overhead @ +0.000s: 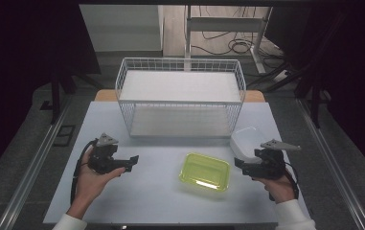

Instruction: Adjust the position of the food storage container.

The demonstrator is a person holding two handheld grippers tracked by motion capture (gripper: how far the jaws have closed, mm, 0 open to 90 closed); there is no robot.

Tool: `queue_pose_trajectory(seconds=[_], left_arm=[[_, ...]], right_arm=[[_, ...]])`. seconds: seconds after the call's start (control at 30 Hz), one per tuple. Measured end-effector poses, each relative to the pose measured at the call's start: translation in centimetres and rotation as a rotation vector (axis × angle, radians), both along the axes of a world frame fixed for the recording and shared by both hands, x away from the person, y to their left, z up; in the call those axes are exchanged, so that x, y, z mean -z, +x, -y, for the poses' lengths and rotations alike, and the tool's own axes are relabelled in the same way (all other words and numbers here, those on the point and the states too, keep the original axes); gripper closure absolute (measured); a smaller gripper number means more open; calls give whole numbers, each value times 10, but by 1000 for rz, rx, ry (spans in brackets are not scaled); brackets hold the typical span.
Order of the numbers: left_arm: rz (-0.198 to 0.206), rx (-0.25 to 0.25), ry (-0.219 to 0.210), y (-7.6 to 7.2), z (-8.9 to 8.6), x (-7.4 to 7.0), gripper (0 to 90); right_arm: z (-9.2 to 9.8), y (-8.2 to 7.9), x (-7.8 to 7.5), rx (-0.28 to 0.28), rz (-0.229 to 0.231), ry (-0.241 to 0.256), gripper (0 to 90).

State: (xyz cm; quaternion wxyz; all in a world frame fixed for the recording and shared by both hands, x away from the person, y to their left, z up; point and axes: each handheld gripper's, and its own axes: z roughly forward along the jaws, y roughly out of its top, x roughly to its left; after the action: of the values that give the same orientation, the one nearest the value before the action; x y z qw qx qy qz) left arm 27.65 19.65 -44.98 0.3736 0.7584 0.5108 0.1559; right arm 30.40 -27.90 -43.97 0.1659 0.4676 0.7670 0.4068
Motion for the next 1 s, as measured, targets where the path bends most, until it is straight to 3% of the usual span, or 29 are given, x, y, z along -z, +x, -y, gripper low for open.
queue_pose_trajectory(seconds=[0.27, 0.5, 1.0], left_arm=[[-22, -30, 2, -3, -9, 1, 145], [-27, -35, -13, -2, -10, 0, 147], [-22, -13, -20, 1, -6, -3, 141]], right_arm=[[-1, 2, 2, -2, -12, -30, 123], [-4, 1, -2, -5, -2, -18, 124], [-2, -4, -2, 1, -23, -29, 138]])
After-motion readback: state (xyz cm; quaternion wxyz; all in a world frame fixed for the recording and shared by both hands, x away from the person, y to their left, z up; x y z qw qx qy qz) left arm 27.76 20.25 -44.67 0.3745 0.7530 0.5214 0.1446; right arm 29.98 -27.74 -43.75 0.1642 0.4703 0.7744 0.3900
